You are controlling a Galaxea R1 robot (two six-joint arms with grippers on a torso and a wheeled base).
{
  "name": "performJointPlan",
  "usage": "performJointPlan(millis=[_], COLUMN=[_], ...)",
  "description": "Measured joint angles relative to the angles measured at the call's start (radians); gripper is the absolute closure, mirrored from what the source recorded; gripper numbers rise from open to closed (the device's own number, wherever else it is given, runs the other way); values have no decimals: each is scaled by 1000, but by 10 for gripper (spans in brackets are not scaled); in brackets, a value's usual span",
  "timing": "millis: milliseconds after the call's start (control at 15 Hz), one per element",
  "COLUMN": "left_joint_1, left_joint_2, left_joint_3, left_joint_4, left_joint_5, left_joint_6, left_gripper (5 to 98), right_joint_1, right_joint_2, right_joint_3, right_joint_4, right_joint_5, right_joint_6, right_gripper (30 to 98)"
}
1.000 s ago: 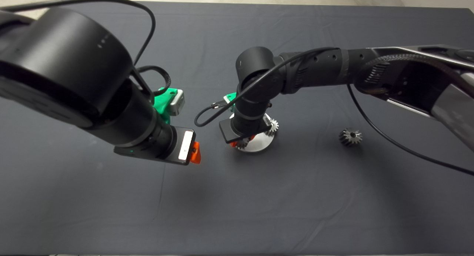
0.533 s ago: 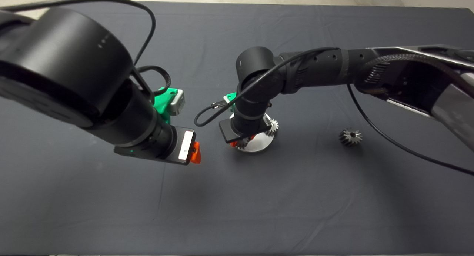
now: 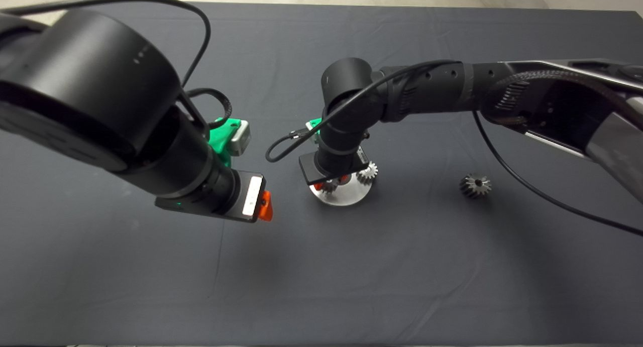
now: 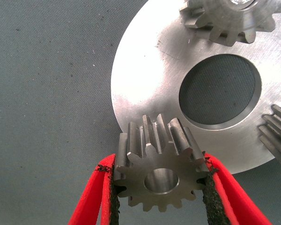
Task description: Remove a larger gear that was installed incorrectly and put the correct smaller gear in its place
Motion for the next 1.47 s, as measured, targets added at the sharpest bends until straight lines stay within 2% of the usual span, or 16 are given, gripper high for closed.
performJointPlan(millis=[533,1000,1467], left_joint_1=[0,0,0], left_joint_2=[0,0,0], left_joint_3=[-1,-4,-3], left_joint_4=[0,8,10], left_joint_5=[0,0,0], left_joint_6=[0,0,0], left_gripper=[195,195,195], right_joint_1=[-1,-6,-16], right_joint_2=[0,-1,-28], right_joint_3=[21,81,87], right_joint_4=[-19,-30,-29], right_joint_5=[-5,-1,-1], right_joint_6=[1,41,53], right_gripper=[929,928,928])
